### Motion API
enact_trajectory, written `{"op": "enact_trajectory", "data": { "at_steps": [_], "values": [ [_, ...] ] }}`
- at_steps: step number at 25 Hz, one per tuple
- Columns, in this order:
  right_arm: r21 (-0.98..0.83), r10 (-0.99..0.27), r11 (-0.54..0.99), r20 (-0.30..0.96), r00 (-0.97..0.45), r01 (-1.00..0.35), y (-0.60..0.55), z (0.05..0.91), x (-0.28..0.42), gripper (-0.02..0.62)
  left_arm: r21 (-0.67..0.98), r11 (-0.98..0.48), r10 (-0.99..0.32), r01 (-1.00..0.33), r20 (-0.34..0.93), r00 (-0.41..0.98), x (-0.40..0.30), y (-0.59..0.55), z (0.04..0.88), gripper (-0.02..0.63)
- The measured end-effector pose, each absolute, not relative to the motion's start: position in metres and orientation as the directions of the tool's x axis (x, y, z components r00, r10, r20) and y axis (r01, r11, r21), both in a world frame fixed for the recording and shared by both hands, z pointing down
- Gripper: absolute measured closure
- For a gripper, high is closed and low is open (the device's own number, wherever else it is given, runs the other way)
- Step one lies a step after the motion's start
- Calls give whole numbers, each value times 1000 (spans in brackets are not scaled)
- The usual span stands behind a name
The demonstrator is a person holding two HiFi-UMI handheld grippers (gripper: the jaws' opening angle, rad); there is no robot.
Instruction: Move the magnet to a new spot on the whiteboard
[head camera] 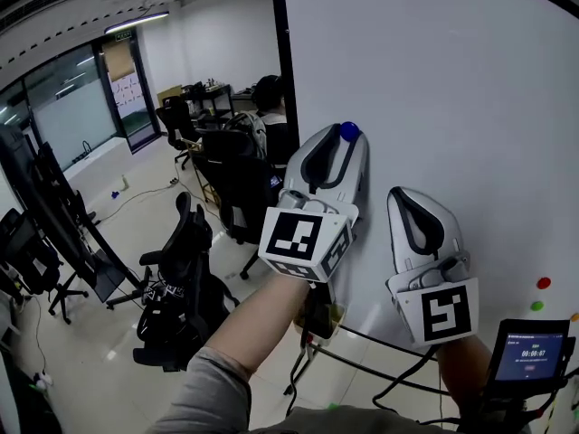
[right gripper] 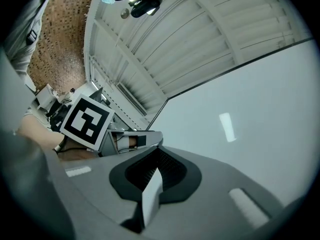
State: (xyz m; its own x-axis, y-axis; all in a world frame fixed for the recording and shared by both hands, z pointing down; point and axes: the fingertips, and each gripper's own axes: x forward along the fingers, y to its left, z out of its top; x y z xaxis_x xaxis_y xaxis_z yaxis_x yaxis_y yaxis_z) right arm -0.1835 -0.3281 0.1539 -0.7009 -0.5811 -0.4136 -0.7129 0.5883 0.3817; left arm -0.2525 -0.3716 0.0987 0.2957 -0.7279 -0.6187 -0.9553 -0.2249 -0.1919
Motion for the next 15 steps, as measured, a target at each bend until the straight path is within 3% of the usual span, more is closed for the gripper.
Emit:
{"op": "enact_trajectory", "data": {
  "at_steps": [15],
  "values": [
    [404, -550, 608, -407, -729, -684, -329, 136, -218, 591, -146, -202, -722, -968, -646, 248, -298, -377, 51, 497]
  ]
}}
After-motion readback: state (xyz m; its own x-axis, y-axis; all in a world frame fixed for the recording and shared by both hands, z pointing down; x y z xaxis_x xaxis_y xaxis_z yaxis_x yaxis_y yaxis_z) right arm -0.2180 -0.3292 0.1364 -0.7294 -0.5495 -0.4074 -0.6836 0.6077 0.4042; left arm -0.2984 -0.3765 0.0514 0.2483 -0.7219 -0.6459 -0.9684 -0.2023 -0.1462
